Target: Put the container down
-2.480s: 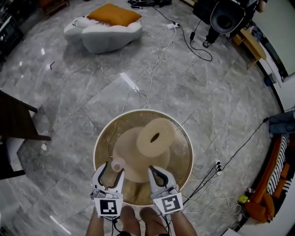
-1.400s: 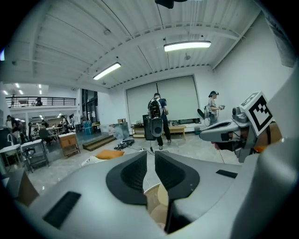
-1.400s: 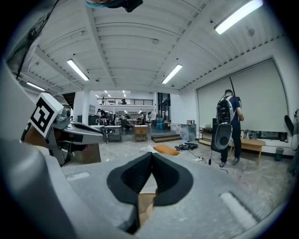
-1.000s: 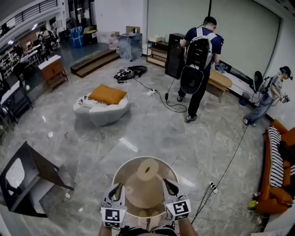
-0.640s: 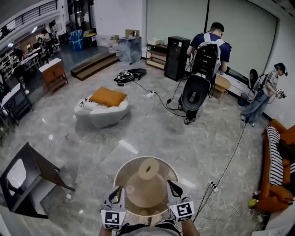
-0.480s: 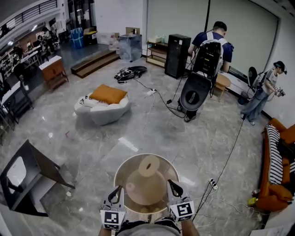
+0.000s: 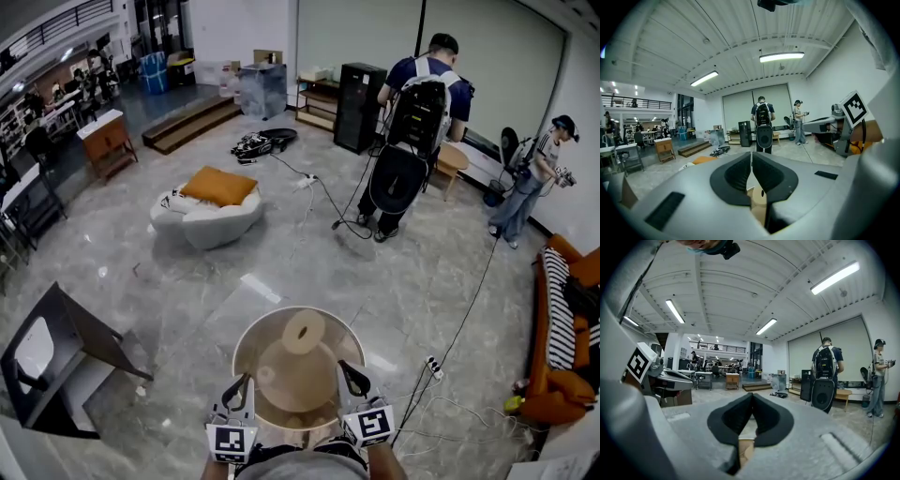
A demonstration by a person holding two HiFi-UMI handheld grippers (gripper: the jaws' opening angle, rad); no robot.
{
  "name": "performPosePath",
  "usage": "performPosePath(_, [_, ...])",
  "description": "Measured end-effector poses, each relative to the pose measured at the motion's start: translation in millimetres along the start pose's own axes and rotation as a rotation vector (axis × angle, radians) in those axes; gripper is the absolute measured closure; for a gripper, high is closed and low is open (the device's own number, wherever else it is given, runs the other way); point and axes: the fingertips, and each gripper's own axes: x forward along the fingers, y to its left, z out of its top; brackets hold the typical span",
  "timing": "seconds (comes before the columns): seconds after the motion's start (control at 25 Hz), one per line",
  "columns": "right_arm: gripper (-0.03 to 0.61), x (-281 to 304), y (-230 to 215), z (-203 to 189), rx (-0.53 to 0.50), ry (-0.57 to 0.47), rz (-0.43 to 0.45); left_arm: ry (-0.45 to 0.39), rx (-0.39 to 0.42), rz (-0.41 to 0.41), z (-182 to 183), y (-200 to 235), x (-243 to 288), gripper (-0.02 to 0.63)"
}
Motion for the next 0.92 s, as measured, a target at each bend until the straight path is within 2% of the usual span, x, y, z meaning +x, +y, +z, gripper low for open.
performPosePath(0.92, [0.577,9.9,-5.8,-2.6,-0.002,0.001,0.012,-0.007,-0.007,-0.018,4.7,-6.4,14.6,0.584])
